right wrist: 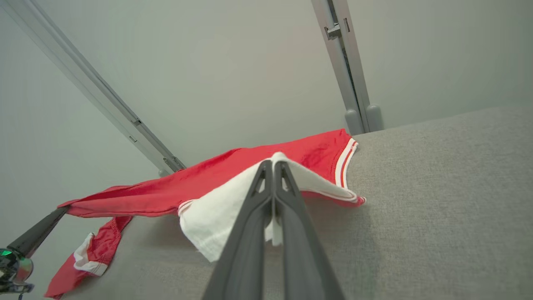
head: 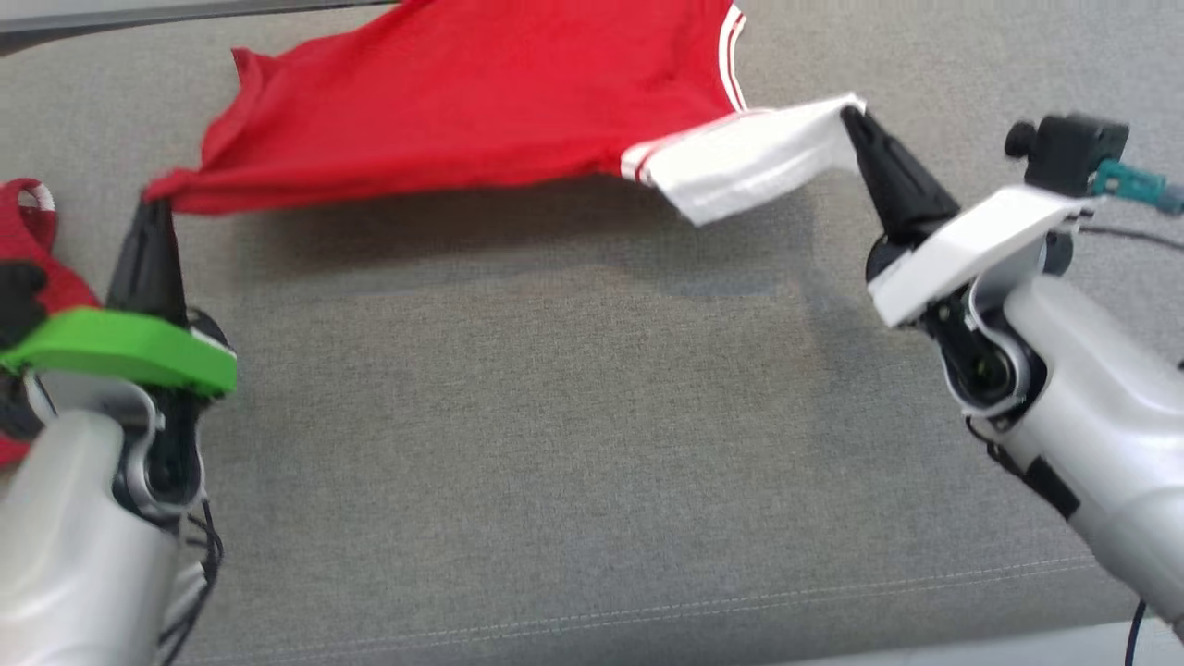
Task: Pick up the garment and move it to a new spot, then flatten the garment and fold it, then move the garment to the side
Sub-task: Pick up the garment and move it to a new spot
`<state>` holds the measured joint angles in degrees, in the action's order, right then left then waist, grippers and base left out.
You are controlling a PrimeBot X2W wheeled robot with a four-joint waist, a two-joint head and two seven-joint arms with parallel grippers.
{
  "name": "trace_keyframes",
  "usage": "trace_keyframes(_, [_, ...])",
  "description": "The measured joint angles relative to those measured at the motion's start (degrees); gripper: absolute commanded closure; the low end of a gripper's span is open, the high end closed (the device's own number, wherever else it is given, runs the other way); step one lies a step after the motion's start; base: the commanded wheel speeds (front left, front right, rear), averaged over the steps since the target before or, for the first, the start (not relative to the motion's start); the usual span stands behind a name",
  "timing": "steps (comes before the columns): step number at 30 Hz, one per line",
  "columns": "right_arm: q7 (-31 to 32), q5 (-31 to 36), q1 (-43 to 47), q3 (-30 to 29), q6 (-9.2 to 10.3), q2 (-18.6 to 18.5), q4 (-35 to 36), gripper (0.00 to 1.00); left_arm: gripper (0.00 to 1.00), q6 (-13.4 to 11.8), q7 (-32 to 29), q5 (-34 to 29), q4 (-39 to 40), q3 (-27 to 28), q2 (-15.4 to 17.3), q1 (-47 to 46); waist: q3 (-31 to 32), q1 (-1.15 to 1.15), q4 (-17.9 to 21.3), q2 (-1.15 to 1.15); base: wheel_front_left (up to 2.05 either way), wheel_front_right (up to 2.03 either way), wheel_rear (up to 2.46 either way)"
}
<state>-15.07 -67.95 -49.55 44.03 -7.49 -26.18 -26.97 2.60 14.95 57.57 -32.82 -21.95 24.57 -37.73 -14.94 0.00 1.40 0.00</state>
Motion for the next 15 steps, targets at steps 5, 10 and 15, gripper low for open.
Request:
trace_keyframes(5, [0.00, 1.08, 9.76, -0.77, 0.00, -0.47, 4.12, 1.00, 1.00, -2.70, 0.00, -4.26, 7.57, 2.70, -3.09, 12.66, 2.63, 0.00, -0.22, 0.00, 0.00, 0.00, 0.00])
trace_keyframes(10, [0.00, 2.65, 18.31, -3.79, 0.01, -1.35, 6.77, 1.00, 1.00, -4.85, 0.01, -7.02, 11.66, 6.03, -7.21, 22.13, 4.84, 0.00, -0.14, 0.00, 0.00, 0.00, 0.00])
trace_keyframes(15, [0.00, 3.94, 25.18, -4.25, 0.00, -1.57, 7.00, 1.00, 1.00, -4.52, 0.01, -6.87, 11.21, 10.38, -11.51, 27.43, 6.34, 0.00, -0.09, 0.00, 0.00, 0.00, 0.00])
